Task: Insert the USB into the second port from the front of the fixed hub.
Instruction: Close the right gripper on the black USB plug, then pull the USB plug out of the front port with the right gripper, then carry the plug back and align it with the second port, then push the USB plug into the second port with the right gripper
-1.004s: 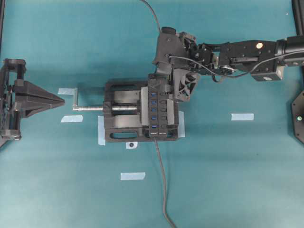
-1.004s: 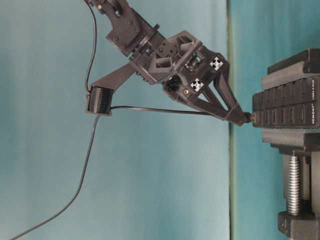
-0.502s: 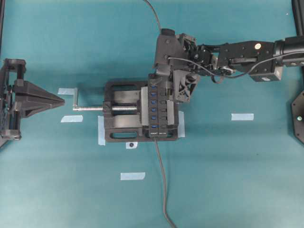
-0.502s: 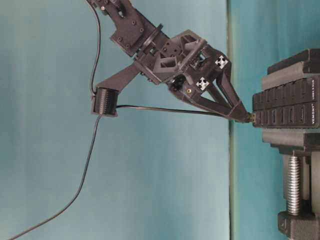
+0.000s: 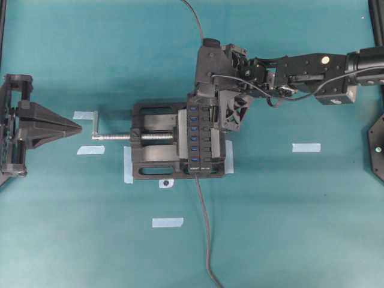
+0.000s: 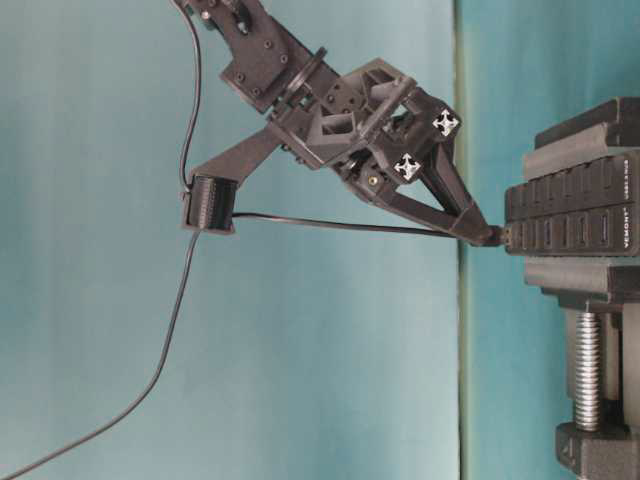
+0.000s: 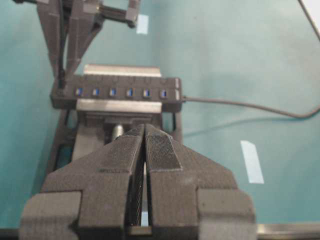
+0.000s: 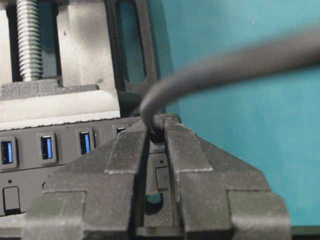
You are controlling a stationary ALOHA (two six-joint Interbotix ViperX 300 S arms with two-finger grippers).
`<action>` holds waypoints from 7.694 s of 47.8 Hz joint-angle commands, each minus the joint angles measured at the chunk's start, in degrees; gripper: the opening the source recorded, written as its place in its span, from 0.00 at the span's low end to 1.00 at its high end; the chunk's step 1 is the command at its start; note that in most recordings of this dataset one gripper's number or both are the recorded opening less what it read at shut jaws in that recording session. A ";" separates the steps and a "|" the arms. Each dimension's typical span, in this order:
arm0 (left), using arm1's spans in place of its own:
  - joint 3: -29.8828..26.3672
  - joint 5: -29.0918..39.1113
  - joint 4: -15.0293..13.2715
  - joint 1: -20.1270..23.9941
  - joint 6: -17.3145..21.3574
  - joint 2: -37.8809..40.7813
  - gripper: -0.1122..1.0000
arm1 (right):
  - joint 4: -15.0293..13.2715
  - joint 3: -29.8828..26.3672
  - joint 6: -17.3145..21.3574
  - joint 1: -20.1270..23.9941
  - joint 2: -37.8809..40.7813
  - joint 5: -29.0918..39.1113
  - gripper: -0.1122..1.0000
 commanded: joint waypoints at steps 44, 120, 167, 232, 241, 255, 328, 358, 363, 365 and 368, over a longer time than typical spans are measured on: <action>-1.67 -0.26 0.09 0.09 -0.18 0.35 0.10 | 0.26 -2.02 0.35 0.62 -4.83 0.35 0.18; -1.32 -0.26 0.09 0.09 -0.35 0.26 0.10 | 1.32 -6.68 4.13 9.84 -7.91 14.41 0.18; -1.23 -0.26 0.09 0.09 -0.35 0.26 0.10 | 1.23 -6.94 6.50 12.04 -5.98 16.00 0.18; -0.88 -0.26 0.09 0.09 -0.53 0.26 0.10 | 1.14 -4.13 8.53 12.57 -2.46 11.60 0.18; -0.88 -0.26 0.09 0.09 -0.53 0.35 0.10 | 1.14 -4.04 8.61 12.57 -2.20 11.60 0.18; -0.88 -0.26 0.09 0.09 -0.53 0.35 0.10 | 1.14 -4.04 8.61 12.57 -1.93 11.69 0.18; -0.88 -0.26 0.09 0.09 -0.53 0.26 0.10 | 1.14 -3.16 8.53 12.57 -0.53 12.39 0.18; -0.70 -0.35 0.09 0.09 -0.53 0.35 0.10 | 1.14 -3.25 8.44 12.57 0.79 13.10 0.18; -0.70 -0.26 0.09 0.09 -0.53 0.26 0.10 | 1.14 -3.25 8.35 12.57 1.32 13.36 0.17; -0.70 -0.26 0.09 0.09 -0.53 0.26 0.10 | 1.14 -3.25 8.35 12.57 1.58 13.62 0.17; -0.70 -0.26 0.09 0.09 -0.53 0.26 0.10 | 1.14 -3.34 8.26 12.66 1.93 14.06 0.17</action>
